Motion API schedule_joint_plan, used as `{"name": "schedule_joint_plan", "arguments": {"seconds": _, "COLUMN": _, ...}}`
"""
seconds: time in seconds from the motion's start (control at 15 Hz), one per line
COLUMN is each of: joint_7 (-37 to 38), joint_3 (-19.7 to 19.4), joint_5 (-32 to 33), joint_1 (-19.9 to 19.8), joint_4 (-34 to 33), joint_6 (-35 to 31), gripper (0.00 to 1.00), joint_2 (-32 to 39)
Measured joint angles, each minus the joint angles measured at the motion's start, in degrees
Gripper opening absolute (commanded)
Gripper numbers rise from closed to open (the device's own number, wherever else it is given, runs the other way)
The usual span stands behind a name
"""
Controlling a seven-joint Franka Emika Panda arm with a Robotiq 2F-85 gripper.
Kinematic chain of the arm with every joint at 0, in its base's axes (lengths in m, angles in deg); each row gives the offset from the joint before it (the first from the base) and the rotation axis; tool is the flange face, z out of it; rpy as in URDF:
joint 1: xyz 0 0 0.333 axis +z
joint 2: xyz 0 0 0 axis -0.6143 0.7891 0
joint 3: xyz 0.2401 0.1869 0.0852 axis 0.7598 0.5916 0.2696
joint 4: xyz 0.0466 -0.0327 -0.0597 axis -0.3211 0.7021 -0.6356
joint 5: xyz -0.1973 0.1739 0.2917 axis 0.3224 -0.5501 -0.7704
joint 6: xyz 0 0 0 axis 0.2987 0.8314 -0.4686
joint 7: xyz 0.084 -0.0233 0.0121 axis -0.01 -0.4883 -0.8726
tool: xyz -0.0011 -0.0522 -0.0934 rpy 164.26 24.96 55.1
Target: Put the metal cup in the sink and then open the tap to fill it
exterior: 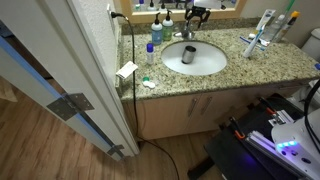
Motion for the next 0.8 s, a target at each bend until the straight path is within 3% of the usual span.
{"name": "schedule_joint_plan", "arguments": {"seconds": 0.4, "joint_7": -0.01, "joint_3": 0.32, "joint_5": -0.45, "joint_1": 0.23, "joint_4": -0.18, "joint_6": 0.14, "gripper": 0.05, "joint_2": -0.4}}
{"name": "schedule_joint_plan", "arguments": {"seconds": 0.8, "joint_7": 0.37, "joint_3": 0.48, "joint_5": -1.16, "joint_1": 0.27, "joint_4": -0.12, "joint_6": -0.03, "gripper": 0.07, "joint_2": -0.43}}
